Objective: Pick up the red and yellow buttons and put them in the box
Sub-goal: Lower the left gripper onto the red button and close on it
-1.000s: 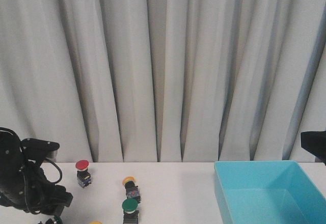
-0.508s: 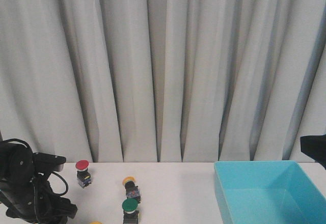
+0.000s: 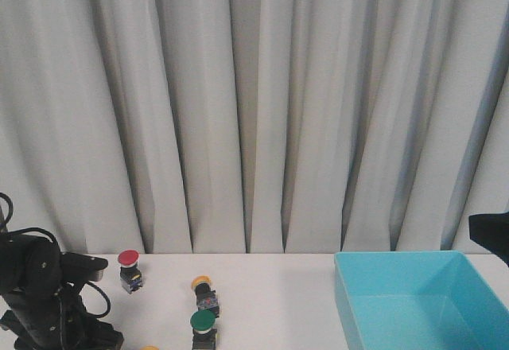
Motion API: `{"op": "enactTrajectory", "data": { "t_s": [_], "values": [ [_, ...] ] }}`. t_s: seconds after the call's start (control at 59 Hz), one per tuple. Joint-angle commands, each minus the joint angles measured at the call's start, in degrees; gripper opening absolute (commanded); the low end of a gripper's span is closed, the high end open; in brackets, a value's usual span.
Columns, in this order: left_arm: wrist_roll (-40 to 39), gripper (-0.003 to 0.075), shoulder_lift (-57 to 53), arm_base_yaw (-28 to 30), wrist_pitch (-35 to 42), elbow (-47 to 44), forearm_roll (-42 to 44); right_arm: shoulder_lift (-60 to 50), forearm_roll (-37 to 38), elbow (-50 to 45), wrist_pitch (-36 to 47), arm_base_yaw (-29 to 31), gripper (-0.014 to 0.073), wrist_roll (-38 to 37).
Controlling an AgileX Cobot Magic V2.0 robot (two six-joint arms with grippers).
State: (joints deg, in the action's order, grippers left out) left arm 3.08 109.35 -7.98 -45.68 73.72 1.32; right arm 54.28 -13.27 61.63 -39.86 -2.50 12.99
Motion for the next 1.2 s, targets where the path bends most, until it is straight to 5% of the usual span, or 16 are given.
{"op": "enactTrajectory", "data": {
  "t_s": [0.0, 0.763, 1.186],
  "values": [
    [-0.18, 0.0536, -2.08, -0.38, 0.85, 1.46, -0.49, -0.5, -0.41, 1.99, 3.62, 0.06, 0.0579, -0.02],
    [0.84, 0.051, -1.67, -0.38, 1.25, 1.46, -0.67, -0.5, -0.52, 1.99, 3.5, 0.06, 0.0579, -0.02],
    [3.7, 0.0062, -1.67, -0.38, 1.05, 1.46, -3.43, -0.5, -2.44, 1.99, 3.44, 0.06, 0.0579, 0.0]
  ]
}}
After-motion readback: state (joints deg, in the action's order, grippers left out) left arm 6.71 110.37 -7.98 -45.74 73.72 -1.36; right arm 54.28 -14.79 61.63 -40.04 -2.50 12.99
